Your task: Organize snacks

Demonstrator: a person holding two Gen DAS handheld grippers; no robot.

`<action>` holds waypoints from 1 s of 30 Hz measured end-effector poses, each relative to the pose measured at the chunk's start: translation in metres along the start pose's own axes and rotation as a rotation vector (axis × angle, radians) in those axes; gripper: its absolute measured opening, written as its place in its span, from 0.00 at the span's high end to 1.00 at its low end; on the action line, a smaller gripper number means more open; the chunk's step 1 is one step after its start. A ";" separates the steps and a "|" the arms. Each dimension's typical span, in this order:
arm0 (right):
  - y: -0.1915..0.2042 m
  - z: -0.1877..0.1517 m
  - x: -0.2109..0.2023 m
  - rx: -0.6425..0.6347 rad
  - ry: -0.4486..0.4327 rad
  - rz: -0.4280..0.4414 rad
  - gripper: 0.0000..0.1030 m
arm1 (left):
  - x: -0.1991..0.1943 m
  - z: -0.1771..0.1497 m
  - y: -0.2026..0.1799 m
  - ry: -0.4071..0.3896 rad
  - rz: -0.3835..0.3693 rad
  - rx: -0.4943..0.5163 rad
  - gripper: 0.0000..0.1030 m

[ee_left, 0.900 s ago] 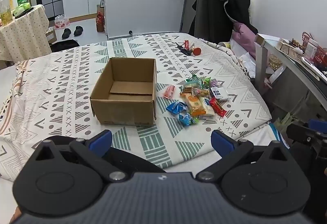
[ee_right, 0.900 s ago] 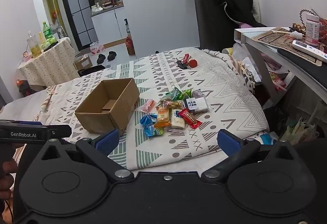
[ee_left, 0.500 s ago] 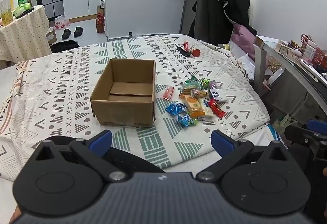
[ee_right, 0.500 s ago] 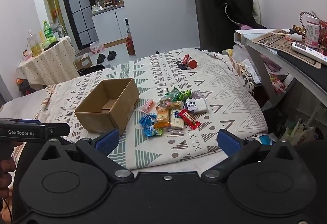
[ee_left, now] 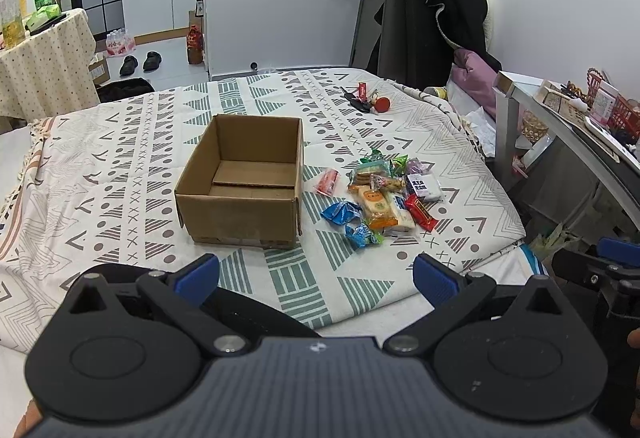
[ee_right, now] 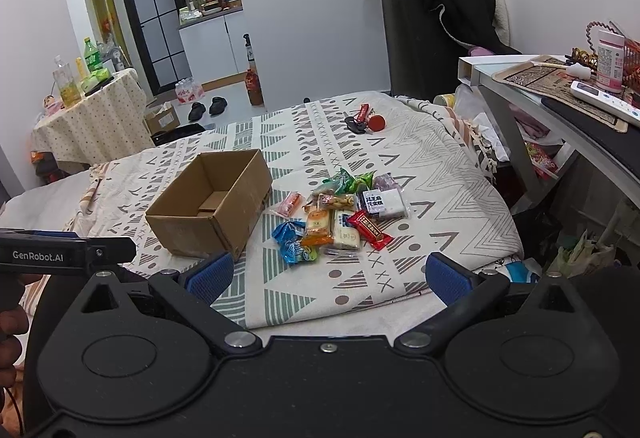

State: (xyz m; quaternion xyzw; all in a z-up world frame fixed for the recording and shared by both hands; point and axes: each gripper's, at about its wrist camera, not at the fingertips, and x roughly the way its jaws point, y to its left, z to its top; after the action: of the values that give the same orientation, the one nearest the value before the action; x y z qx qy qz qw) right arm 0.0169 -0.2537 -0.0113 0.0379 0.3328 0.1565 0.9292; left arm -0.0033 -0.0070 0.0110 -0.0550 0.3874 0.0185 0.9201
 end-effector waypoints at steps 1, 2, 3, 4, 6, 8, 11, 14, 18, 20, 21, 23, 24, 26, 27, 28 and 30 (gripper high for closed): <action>0.000 0.000 0.000 0.001 -0.002 -0.001 0.00 | -0.001 0.000 -0.001 -0.002 0.000 0.002 0.01; 0.001 -0.001 0.000 0.004 -0.003 -0.003 0.00 | -0.001 0.000 -0.002 -0.003 0.000 0.002 0.01; 0.001 -0.002 0.000 0.006 -0.003 -0.005 0.00 | -0.002 0.000 -0.001 -0.004 -0.001 -0.001 0.01; 0.001 -0.002 -0.001 0.007 -0.002 -0.007 0.00 | -0.002 0.000 -0.002 -0.005 -0.003 -0.003 0.01; 0.002 -0.001 -0.002 0.004 -0.003 -0.009 0.00 | -0.003 -0.001 -0.002 -0.008 -0.007 -0.006 0.01; 0.001 -0.001 -0.004 0.005 -0.006 -0.008 0.00 | -0.003 -0.001 -0.001 -0.007 -0.007 -0.006 0.01; 0.001 0.000 -0.005 0.009 -0.009 -0.011 0.00 | -0.005 -0.001 -0.002 -0.009 -0.011 -0.007 0.01; 0.001 0.000 -0.005 0.008 -0.005 -0.001 0.00 | -0.005 -0.001 -0.002 -0.010 -0.007 -0.008 0.01; 0.002 0.000 -0.007 0.006 -0.003 0.002 0.00 | -0.007 -0.001 -0.003 -0.015 -0.009 -0.007 0.01; 0.002 -0.001 -0.008 0.009 -0.006 0.004 0.00 | -0.009 -0.002 -0.002 -0.018 -0.012 -0.006 0.01; 0.002 -0.002 -0.009 0.011 -0.008 0.003 0.00 | -0.011 -0.002 -0.002 -0.020 -0.013 -0.006 0.01; 0.002 -0.002 -0.011 0.014 -0.012 0.003 0.00 | -0.015 -0.004 0.000 -0.023 -0.015 -0.006 0.01; 0.003 -0.002 -0.011 0.014 -0.013 0.004 0.00 | -0.015 -0.004 0.000 -0.023 -0.015 -0.005 0.01; 0.003 -0.003 -0.012 0.011 -0.015 0.005 0.00 | -0.016 -0.004 0.000 -0.024 -0.015 -0.002 0.01; 0.003 -0.003 -0.012 0.012 -0.015 0.003 0.00 | -0.017 -0.004 0.000 -0.025 -0.016 -0.001 0.01; 0.004 -0.003 -0.013 0.011 -0.015 0.001 0.00 | -0.017 -0.005 0.000 -0.026 -0.016 -0.001 0.01; 0.004 -0.003 -0.013 0.004 -0.016 -0.003 0.00 | -0.019 -0.006 0.000 -0.028 -0.017 0.002 0.01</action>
State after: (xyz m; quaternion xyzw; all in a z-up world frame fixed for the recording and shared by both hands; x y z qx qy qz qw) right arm 0.0040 -0.2541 -0.0051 0.0404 0.3256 0.1544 0.9319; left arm -0.0207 -0.0074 0.0200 -0.0570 0.3739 0.0112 0.9257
